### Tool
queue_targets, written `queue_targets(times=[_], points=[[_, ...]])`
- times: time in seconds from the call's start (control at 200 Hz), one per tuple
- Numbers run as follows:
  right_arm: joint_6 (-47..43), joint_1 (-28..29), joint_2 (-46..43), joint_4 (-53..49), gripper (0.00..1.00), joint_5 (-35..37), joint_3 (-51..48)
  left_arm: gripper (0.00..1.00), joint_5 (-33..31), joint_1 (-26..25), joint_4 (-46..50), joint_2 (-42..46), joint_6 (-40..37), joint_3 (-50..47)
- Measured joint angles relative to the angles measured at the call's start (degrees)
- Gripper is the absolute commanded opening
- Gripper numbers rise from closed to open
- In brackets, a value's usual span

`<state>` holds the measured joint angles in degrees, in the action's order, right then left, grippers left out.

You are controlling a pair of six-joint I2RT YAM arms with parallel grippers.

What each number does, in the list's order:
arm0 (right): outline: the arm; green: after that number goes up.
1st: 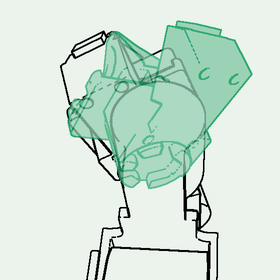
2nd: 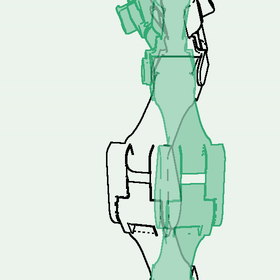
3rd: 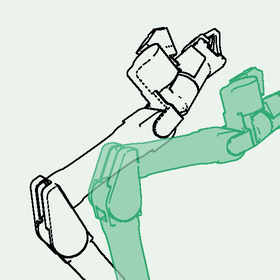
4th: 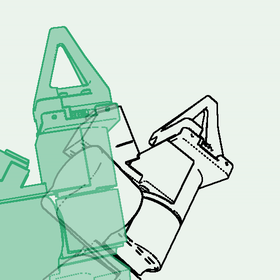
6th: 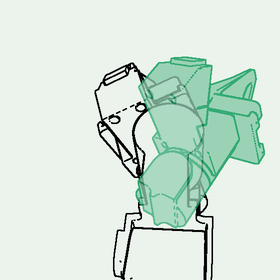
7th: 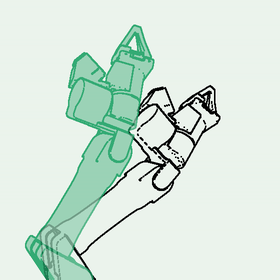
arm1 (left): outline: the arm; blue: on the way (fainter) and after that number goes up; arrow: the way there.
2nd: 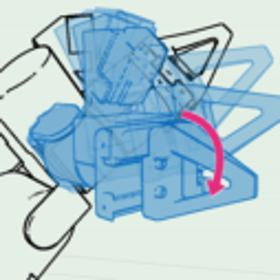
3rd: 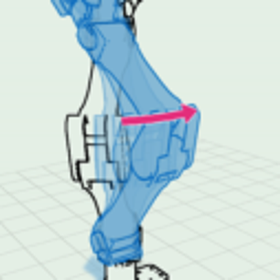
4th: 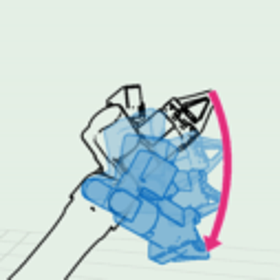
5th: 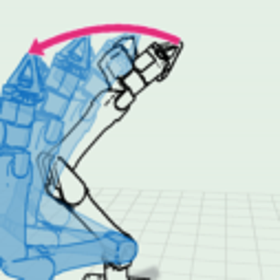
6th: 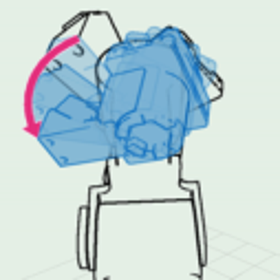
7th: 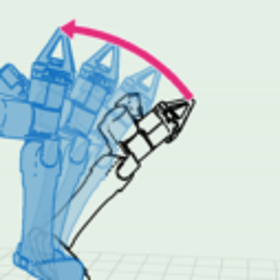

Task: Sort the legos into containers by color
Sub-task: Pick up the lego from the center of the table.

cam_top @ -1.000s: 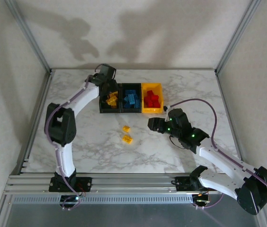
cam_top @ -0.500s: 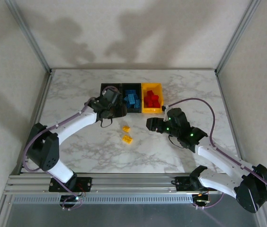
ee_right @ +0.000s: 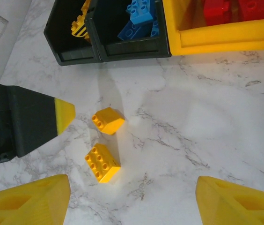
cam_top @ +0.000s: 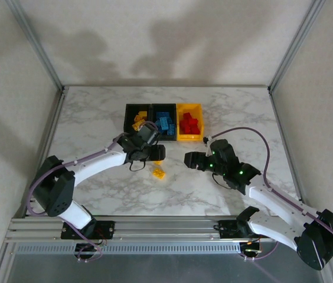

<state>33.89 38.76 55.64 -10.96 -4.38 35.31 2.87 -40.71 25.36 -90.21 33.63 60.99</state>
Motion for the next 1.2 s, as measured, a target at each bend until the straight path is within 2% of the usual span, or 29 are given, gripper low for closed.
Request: queue_targets(times=[0.14, 0.36, 0.586, 0.661, 0.791, 0.991, 1.202], points=[[0.0, 0.0, 0.0, 0.02, 0.71, 0.0, -0.02, 0.66, -0.04, -0.2, -0.17, -3.76, -0.35, 0.11], [0.24, 0.0, -0.52, 0.0, 0.71, 0.07, -0.09, 0.61, -0.74, -0.46, 0.15, -10.05, -2.54, 1.7], [0.44, 0.0, -1.14, 0.02, 0.71, 0.2, -0.33, 0.55, -0.74, -0.48, 0.11, -13.25, -4.11, 4.24], [0.44, 0.0, -1.14, 0.02, 0.71, 0.2, -0.7, 0.49, -0.74, -0.5, 0.15, -14.12, -4.55, 4.57], [0.46, 0.0, -1.11, 0.0, 0.71, 0.2, -1.16, 0.49, -0.92, -0.59, 0.44, -15.04, -5.18, 5.11], [0.66, 0.0, -1.14, 0.02, 0.71, 0.22, -1.16, 0.25, -1.27, -0.87, 0.68, -15.43, -5.64, 5.75], [0.9, 0.0, -1.14, 0.02, 0.71, 0.22, -1.16, 0.22, -1.75, -0.85, 1.4, -15.21, -5.99, 6.05]])
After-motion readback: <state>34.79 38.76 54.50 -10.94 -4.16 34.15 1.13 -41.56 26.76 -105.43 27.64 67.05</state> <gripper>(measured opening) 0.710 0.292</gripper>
